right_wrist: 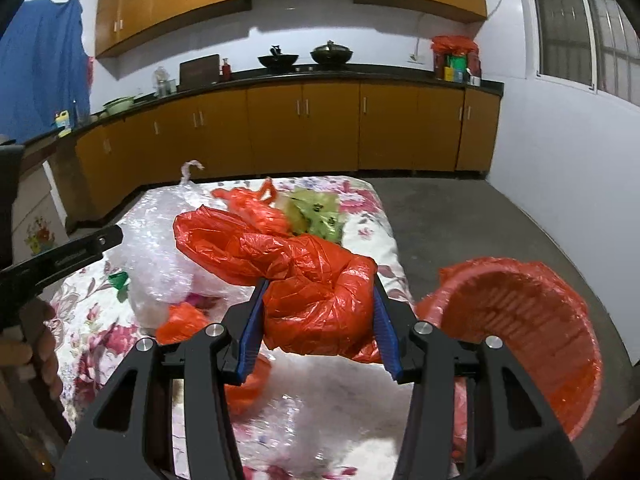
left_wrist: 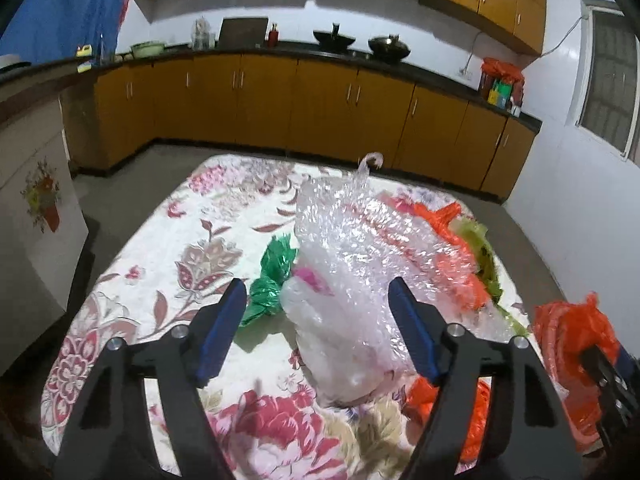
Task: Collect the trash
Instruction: 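Carry the red bag with the right tool over the basket while the left tool grasps bubble wrap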
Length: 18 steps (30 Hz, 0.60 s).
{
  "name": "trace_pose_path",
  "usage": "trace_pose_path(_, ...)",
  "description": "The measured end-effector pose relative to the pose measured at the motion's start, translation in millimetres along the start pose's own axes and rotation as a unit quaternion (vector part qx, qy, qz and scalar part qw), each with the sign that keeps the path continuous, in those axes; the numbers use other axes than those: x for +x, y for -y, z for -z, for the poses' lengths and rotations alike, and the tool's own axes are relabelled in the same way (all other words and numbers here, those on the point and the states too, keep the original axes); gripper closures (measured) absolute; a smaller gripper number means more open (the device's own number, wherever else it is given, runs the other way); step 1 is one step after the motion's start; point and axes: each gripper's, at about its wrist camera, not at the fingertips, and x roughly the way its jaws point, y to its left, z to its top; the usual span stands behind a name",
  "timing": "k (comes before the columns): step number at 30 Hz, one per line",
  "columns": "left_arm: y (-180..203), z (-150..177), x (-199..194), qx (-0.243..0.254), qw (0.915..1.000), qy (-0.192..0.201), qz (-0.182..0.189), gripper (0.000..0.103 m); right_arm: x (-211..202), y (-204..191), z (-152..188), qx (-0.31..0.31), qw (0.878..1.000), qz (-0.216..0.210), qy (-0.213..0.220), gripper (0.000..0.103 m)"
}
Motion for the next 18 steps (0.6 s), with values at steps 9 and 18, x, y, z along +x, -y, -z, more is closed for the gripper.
trace_pose_path(9,3.2,3.1,29.5,-0.006,0.9986,-0.044,0.028,0.090,-0.5,6.9,5.7,-0.001,1.000,0.008,-0.001,0.054)
trace_pose_path(18,6.6,-8.8,-18.5,0.032,0.9984,0.026,0.038,0.096,-12.0,12.0,3.1,0.005,1.000,0.009,0.012,0.054)
